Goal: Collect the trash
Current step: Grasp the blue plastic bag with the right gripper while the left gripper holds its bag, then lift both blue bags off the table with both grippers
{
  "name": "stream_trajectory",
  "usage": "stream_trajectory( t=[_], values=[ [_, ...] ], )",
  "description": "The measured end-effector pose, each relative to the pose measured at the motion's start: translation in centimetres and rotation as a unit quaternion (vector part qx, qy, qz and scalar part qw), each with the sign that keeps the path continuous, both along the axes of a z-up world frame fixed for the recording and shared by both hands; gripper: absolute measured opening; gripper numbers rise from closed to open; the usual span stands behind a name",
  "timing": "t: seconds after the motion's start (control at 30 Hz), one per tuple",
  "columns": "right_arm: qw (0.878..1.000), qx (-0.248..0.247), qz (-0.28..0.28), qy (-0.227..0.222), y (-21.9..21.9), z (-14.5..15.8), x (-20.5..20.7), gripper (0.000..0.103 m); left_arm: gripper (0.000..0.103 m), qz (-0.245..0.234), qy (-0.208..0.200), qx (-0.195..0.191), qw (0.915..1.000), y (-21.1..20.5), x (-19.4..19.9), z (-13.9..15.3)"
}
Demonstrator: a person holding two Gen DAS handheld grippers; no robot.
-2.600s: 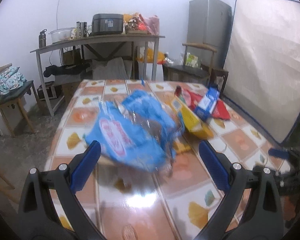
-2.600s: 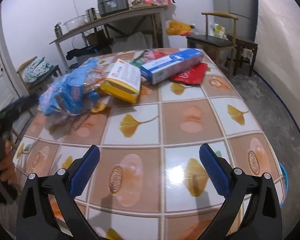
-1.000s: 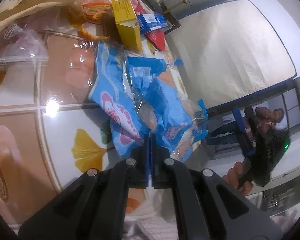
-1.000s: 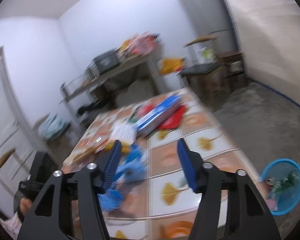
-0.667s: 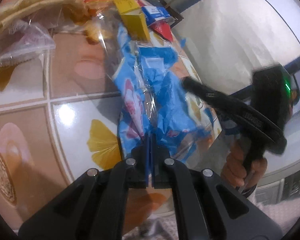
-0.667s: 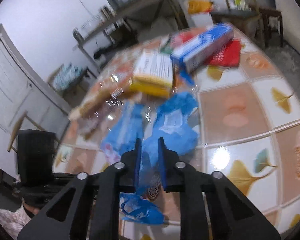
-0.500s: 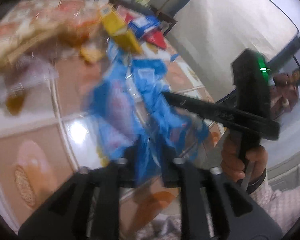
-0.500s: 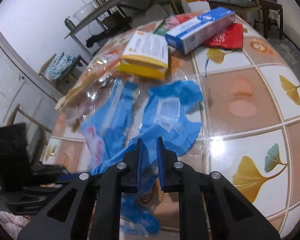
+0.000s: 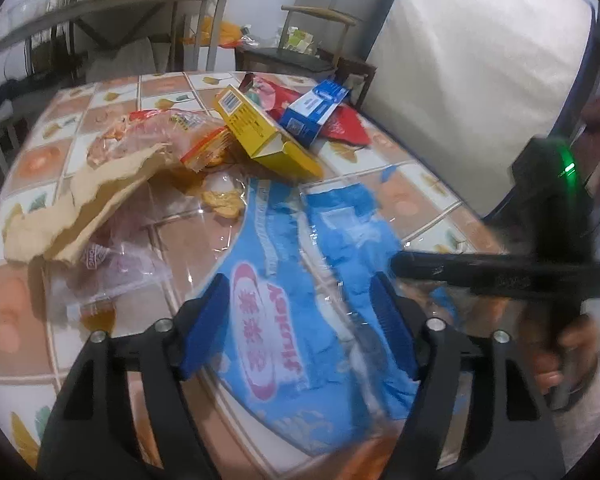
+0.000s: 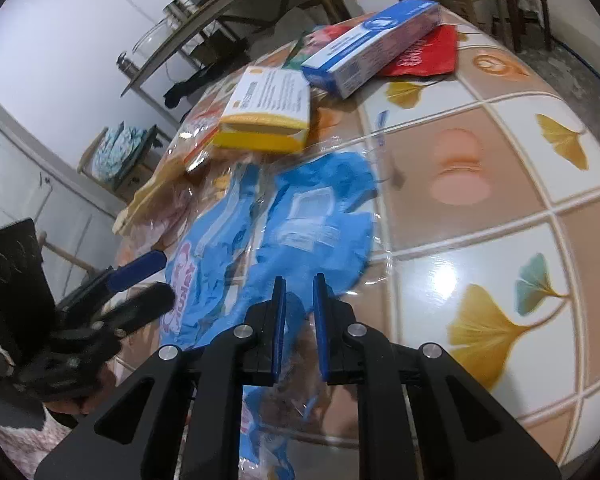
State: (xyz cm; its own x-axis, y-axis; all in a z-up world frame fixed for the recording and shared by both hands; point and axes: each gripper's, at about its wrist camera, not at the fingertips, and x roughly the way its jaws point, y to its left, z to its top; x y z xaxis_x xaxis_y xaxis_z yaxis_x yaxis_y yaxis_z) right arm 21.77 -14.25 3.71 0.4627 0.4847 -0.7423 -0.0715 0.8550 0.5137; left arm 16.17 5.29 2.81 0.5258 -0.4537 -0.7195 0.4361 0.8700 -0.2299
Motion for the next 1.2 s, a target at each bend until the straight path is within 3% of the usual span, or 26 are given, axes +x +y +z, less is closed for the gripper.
stream_trajectory(
  t=[0.2, 0.47, 0.87, 1.2],
  values=[
    [0.999, -0.001, -0.03, 0.017, -1.9, -0.2, -0.8, 0.014, 0.072, 0.008, 0.057, -0.01, 0.9983, -0.1, 1.4, -1.8],
    [0.999, 0.022, -0.028, 0.029, -1.8, -0.8, -0.9, 0.014, 0.078, 0.005, 0.073, -0.04, 0.9965, 0.4, 1.1, -2.1],
    [0.994, 0.088, -0.006, 0.058, -1.3, -1.7, 0.2, 0.014, 0.079, -0.064, 0.119, -0.127, 0.9827, -0.3, 0.6, -2.6],
    [0.981, 0.164, 0.035, 0.098, 0.0, -3.2, 1.3, 0.014, 0.08, -0.118, 0.121, -0.136, 0.9761, -2.3, 0.0, -2.9]
  ],
)
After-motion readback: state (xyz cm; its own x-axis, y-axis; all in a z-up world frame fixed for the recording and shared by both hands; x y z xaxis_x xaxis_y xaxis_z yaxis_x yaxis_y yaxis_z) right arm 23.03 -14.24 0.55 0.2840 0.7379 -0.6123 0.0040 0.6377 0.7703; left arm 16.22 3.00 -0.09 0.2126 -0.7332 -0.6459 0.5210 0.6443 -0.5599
